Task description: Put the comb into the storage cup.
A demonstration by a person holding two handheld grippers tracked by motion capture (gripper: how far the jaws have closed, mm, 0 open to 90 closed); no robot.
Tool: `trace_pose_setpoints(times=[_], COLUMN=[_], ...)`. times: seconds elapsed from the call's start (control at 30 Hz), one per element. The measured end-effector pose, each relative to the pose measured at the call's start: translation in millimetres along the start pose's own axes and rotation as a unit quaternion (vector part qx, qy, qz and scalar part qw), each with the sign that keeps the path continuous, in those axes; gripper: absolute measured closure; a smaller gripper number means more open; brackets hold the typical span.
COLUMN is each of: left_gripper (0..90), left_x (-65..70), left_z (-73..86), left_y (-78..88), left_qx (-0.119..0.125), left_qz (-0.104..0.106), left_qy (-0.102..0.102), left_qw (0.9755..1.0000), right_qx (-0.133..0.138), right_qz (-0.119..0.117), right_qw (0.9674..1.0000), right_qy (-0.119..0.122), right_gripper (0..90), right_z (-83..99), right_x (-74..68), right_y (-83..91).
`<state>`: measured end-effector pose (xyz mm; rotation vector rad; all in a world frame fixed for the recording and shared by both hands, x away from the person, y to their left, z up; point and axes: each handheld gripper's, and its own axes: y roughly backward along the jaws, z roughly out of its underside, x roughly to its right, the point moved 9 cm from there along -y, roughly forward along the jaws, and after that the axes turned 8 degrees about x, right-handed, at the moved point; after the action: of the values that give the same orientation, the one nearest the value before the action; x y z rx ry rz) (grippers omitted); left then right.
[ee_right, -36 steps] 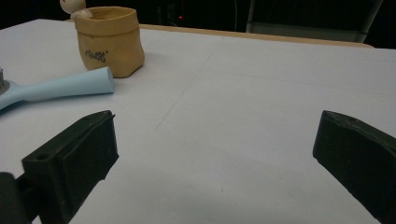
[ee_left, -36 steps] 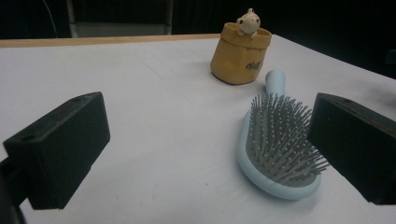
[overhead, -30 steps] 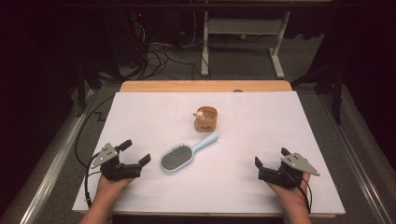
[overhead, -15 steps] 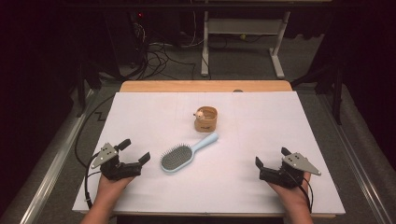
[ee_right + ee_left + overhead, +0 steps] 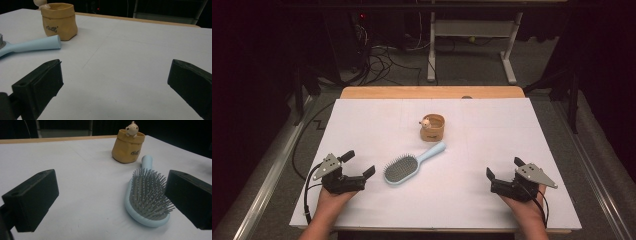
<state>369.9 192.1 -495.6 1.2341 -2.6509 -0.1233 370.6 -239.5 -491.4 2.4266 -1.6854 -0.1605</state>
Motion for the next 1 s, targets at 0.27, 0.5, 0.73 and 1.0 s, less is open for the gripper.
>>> trace_pose_setpoints(times=[0.27, 0.5, 0.73, 1.0], left_gripper=[0.1, 0.4, 0.4, 0.7], left_x=[0.0, -1.2, 3.1, 7.6], left_z=[1.7, 6.2, 14.3, 24.9], left_y=[-0.1, 0.9, -1.6, -4.1], left_qx=[-0.017, -0.054, -0.099, -0.143], left_qz=[-0.001, -0.011, -0.008, -0.001], left_qy=[-0.007, -0.011, -0.029, -0.044], left_qw=[0.9998, 0.9984, 0.9947, 0.9887], right_qx=[0.0, -0.001, -0.003, -0.003], right_qz=[0.0, -0.002, -0.004, -0.004], right_qw=[1.0, 1.0, 1.0, 1.0], right_qy=[0.001, 0.001, 0.001, 0.002], right_gripper=[0.4, 0.4, 0.4, 0.4], right_z=[0.1, -0.1, 0.5, -0.1], right_x=[-0.3, -1.6, -2.3, -2.8], right_y=[0.6, 0.1, -1.1, -0.9])
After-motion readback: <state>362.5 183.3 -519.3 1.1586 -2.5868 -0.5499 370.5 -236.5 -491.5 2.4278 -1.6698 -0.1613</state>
